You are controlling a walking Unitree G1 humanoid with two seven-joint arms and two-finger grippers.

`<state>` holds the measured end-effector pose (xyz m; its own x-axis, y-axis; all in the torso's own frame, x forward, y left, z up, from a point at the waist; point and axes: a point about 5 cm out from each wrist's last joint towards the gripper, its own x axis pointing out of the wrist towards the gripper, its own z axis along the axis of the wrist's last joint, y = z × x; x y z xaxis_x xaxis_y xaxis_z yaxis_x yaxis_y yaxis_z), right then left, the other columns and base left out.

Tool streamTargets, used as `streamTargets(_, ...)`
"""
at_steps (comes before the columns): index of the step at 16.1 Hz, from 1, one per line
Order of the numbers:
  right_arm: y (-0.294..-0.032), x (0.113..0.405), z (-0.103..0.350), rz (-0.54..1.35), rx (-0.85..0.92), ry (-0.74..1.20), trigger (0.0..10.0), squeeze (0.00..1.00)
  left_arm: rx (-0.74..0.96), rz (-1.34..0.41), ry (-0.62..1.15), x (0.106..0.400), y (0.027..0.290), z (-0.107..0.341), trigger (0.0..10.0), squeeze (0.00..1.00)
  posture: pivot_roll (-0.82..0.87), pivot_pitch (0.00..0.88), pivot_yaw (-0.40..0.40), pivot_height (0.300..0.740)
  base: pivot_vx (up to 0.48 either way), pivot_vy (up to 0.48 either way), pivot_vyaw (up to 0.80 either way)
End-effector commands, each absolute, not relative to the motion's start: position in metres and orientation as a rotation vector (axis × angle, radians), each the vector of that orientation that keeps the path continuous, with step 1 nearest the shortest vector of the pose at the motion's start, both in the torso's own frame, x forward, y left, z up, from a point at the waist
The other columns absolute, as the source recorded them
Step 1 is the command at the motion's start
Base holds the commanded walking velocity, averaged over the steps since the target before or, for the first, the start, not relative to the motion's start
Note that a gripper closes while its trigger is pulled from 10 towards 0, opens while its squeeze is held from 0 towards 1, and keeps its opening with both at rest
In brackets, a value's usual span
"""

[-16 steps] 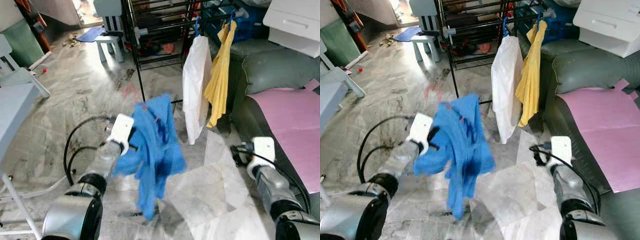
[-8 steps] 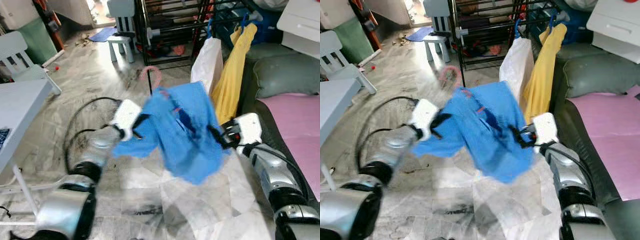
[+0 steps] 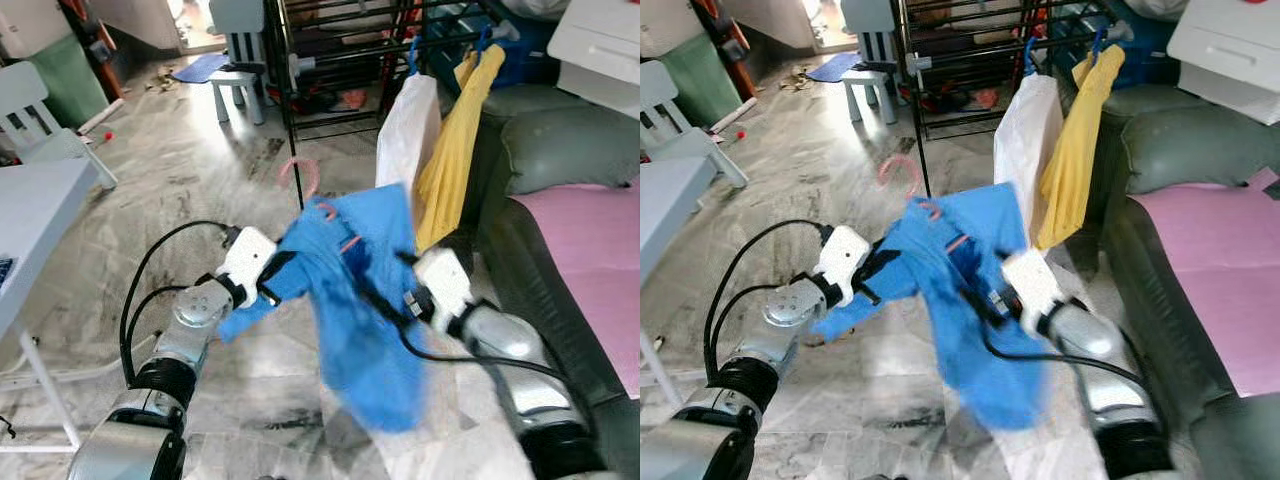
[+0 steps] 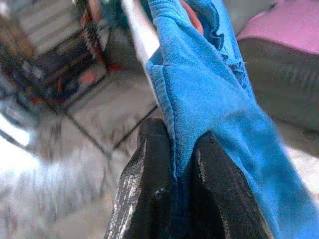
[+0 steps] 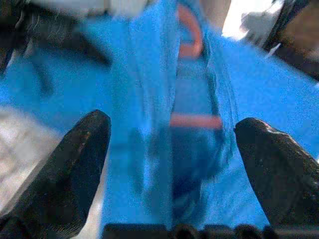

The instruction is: Hang hanger

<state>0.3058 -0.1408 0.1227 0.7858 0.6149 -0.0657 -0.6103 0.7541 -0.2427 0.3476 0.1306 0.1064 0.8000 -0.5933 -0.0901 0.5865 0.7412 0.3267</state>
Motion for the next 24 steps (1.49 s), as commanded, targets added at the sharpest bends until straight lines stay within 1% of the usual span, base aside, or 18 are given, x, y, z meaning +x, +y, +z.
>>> streamTargets(1,-0.143,0.309,0.134,0.583,-0.242,-0.055,10.0,0.0,0.437,-0.688,-0.1,0.345,0.132,0.117,10.0,0.0,-0.12,0.08,0.113,0.74,0.0,0.0,0.0)
streamTargets(2,-0.143,0.309,0.137,0.55,-0.229,-0.066,10.0,0.0,0.477,-0.729,-0.115,0.343,0.129,0.117,10.0,0.0,-0.13,0.084,0.116,0.74,0.0,0.0,0.0)
streamTargets(3,-0.142,0.306,0.138,0.549,-0.235,-0.064,10.0,0.0,0.477,-0.765,-0.11,0.342,0.127,0.117,10.0,0.0,-0.13,0.087,0.119,0.74,0.0,0.0,0.0)
streamTargets(4,-0.137,0.298,0.135,0.636,-0.336,-0.044,10.0,0.0,0.546,-0.804,-0.139,0.345,0.122,0.123,10.0,0.0,-0.15,0.098,0.125,0.74,0.0,0.0,0.0)
streamTargets(6,-0.137,0.295,0.135,0.651,-0.413,-0.03,10.0,0.0,0.534,-0.787,-0.127,0.35,0.122,0.128,10.0,0.0,-0.16,0.109,0.126,0.74,0.0,0.0,0.0)
streamTargets(7,-0.141,0.296,0.139,0.618,-0.429,-0.036,10.0,0.0,0.561,-0.809,-0.16,0.35,0.118,0.132,10.0,0.0,-0.16,0.116,0.126,0.74,0.0,0.0,0.0)
streamTargets(9,-0.144,0.294,0.14,0.598,-0.406,-0.025,10.0,0.0,0.571,-0.818,-0.166,0.349,0.114,0.132,10.0,0.0,-0.16,0.131,0.128,0.74,0.0,0.0,0.0)
streamTargets(11,-0.143,0.289,0.136,0.633,-0.428,-0.002,10.0,0.0,0.625,-0.856,-0.154,0.344,0.114,0.123,10.0,0.0,-0.16,0.135,0.127,0.74,0.0,0.0,0.0)
streamTargets(13,-0.137,0.285,0.137,0.709,-0.443,0.008,10.0,0.0,0.632,-0.811,-0.125,0.347,0.121,0.121,10.0,0.0,-0.15,0.135,0.126,0.74,0.0,0.0,0.0)
streamTargets(14,-0.137,0.289,0.138,0.681,-0.448,0.004,10.0,0.0,0.62,-0.722,-0.113,0.353,0.127,0.123,10.0,0.0,-0.15,0.133,0.125,0.74,0.0,0.0,0.0)
streamTargets(16,-0.14,0.295,0.134,0.608,-0.417,0.032,10.0,0.0,0.532,-0.601,-0.075,0.36,0.133,0.123,10.0,0.0,-0.14,0.125,0.122,0.74,0.0,0.0,0.0)
streamTargets(17,-0.136,0.292,0.13,0.629,-0.41,0.041,10.0,0.0,0.468,-0.559,-0.048,0.361,0.134,0.12,10.0,0.0,-0.14,0.126,0.122,0.74,0.0,0.0,0.0)
streamTargets(19,-0.133,0.287,0.127,0.646,-0.411,0.051,10.0,0.0,0.405,-0.532,-0.022,0.36,0.135,0.115,10.0,0.0,-0.14,0.126,0.122,0.74,0.0,0.0,0.0)
streamTargets(21,-0.136,0.288,0.125,0.626,-0.427,0.052,10.0,0.0,0.4,-0.531,-0.01,0.357,0.134,0.11,10.0,0.0,-0.14,0.128,0.118,0.74,0.0,0.0,0.0)
streamTargets(22,-0.145,0.295,0.13,0.553,-0.446,0.028,10.0,0.0,0.393,-0.531,-0.006,0.358,0.134,0.11,10.0,0.0,-0.14,0.128,0.116,0.74,0.0,0.0,0.0)
streamTargets(24,-0.154,0.305,0.139,0.46,-0.462,-0.012,10.0,0.0,0.401,-0.527,-0.007,0.359,0.135,0.112,10.0,0.0,-0.14,0.128,0.115,0.74,0.0,0.0,0.0)
